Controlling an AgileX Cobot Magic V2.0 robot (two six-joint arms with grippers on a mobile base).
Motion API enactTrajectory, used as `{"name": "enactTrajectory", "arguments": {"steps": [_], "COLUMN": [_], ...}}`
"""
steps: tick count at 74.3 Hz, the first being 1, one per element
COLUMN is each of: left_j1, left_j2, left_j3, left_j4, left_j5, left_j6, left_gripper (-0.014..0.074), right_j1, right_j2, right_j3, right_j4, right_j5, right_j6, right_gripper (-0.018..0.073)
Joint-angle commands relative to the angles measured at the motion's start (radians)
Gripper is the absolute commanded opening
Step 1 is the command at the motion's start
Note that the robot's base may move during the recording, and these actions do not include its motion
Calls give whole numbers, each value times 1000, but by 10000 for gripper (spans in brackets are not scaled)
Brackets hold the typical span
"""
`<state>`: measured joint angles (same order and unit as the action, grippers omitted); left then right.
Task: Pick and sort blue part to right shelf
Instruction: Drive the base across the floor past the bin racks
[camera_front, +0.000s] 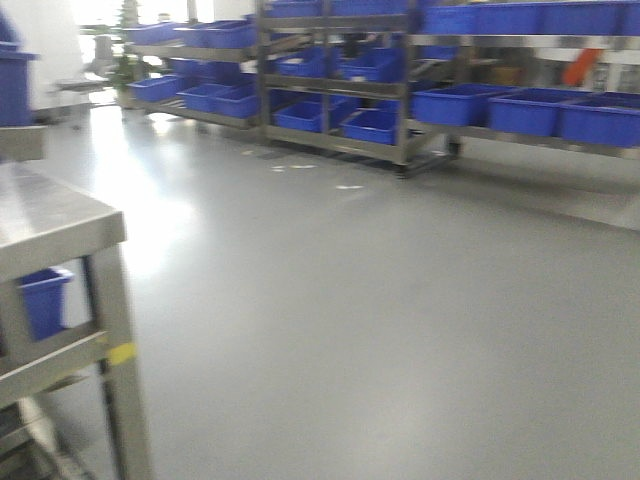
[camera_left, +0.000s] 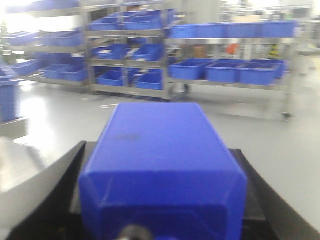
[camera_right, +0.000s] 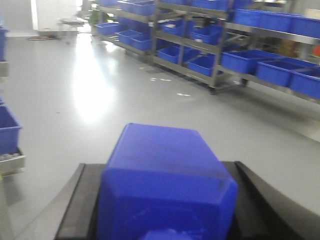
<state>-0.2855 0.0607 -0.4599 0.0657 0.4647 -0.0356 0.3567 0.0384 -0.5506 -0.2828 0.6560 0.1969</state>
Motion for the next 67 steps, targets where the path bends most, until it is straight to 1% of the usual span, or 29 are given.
{"name": "enactTrajectory", "arguments": {"steps": [1,67], "left_j1": [-8,-8], "left_j2": [17,15], "left_j3": [-29,-29], "left_j4": [2,2], "left_j5": [-86,-86], "left_j6": [0,0], "left_gripper": [314,314], "right_j1": [-2,-2], "right_j2": [17,17], "right_j3": [-27,-27], "right_j4": [-25,-25], "right_j5": [-93,-93], "right_j6": [-6,-6], "right_gripper": [336,336]}}
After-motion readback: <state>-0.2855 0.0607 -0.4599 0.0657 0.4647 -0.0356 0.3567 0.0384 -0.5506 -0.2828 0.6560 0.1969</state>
